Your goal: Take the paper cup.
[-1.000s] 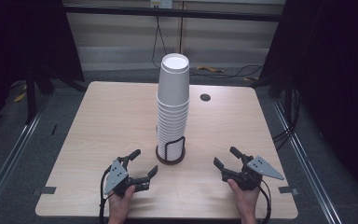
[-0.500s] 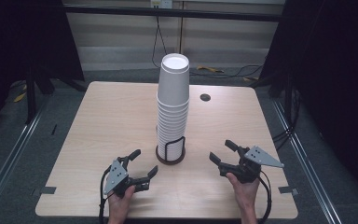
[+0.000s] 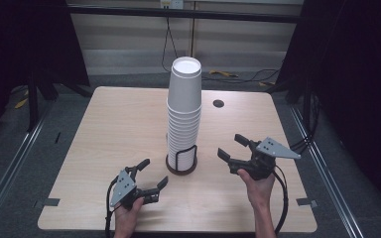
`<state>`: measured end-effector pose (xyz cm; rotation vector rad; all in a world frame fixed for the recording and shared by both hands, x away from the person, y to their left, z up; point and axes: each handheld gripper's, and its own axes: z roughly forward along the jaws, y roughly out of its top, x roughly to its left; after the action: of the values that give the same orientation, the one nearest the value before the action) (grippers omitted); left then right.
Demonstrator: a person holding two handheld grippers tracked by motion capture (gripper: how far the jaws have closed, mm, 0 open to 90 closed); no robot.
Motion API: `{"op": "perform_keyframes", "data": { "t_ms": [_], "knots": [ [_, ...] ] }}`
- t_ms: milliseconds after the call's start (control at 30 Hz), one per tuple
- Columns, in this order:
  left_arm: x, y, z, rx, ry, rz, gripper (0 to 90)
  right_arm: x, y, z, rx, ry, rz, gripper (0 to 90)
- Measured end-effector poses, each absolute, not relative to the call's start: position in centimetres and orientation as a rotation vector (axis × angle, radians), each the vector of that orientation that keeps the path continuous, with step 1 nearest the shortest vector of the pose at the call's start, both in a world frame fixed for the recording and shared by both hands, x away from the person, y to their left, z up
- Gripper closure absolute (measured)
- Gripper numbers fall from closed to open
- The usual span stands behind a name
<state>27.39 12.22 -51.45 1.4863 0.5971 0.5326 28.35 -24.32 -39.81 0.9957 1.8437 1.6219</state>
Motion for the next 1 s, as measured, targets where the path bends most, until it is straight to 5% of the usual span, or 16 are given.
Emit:
{"op": "perform_keyframes", "data": {
  "t_ms": [1000],
  "knots": [
    [27.4,12.2,-51.5,1.488,0.590,0.525,15.7,32.1,-21.1,-31.3,0.733,1.988,1.734,19.2]
  ]
}}
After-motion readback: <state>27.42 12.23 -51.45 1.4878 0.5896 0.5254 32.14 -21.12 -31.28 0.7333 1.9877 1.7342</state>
